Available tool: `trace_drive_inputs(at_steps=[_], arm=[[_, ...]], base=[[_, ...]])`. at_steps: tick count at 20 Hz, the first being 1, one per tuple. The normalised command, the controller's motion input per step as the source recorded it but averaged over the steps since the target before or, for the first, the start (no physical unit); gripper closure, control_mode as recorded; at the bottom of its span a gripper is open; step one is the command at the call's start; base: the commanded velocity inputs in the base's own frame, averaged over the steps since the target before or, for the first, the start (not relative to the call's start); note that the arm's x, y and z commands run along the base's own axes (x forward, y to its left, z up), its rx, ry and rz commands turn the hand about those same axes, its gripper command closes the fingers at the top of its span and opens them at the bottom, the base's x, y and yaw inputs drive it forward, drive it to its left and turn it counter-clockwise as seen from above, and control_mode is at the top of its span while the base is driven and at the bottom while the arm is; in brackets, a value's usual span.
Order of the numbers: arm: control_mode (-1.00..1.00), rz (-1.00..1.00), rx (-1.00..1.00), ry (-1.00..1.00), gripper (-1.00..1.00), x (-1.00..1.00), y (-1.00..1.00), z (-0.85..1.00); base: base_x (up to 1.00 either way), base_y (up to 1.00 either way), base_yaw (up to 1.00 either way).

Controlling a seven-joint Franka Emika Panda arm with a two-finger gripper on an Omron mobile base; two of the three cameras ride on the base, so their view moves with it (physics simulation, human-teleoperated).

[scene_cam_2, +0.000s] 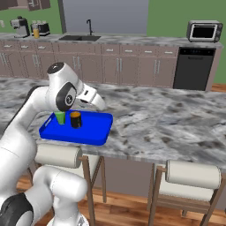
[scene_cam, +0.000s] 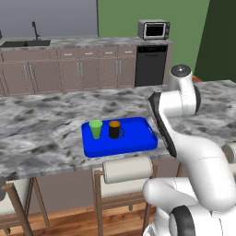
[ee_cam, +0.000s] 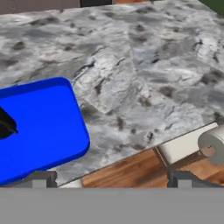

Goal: There is a tray on the dining counter. Grab the cup, mug, and pitcher and place them on the tray. The pitcher may be placed next to the tray if it cannot fit the tray.

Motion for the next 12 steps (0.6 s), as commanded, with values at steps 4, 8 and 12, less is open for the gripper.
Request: trace_drive_inputs(at_steps=[4, 8, 12], arm=[[-1.00, 0.00, 0.00, 0.18, -1.00, -0.96, 0.03, 0.02], [-1.00, 0.00, 0.00, 0.11, -1.00, -0.78, 0.14, 0.02], [-1.00, 0.00, 0.00, 0.03, -1.00, -0.50, 0.17, 0.24]], base=[[0.00, 0.00, 0.00], [0.00, 0.00, 0.00], [0.00, 0.00, 0.00]])
